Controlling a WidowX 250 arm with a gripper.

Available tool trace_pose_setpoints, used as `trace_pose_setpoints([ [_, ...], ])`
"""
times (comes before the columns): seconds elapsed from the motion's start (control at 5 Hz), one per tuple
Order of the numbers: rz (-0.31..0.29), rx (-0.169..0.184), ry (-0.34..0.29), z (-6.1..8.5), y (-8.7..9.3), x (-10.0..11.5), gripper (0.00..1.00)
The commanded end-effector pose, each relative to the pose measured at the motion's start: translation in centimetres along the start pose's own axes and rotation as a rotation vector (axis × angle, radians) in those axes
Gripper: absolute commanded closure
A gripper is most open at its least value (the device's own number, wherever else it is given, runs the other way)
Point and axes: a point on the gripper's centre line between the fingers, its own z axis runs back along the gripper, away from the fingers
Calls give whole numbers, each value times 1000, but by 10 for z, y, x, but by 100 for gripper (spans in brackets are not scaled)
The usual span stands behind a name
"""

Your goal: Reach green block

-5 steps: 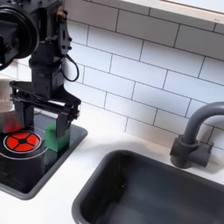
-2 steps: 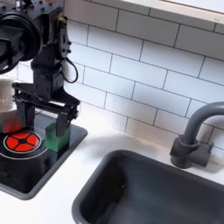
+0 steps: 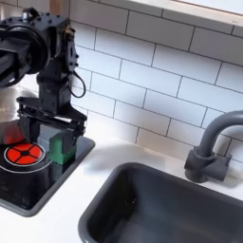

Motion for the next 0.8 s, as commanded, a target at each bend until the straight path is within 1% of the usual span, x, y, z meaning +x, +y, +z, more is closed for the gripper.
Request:
trace_pose_setpoints([
  [0.0,-3,-5,9,-11,-3,8,0],
  [0.4,-14,-4,24,-20,-2,13,0],
  [0.6,-30,-6,45,-28,-4,11,0],
])
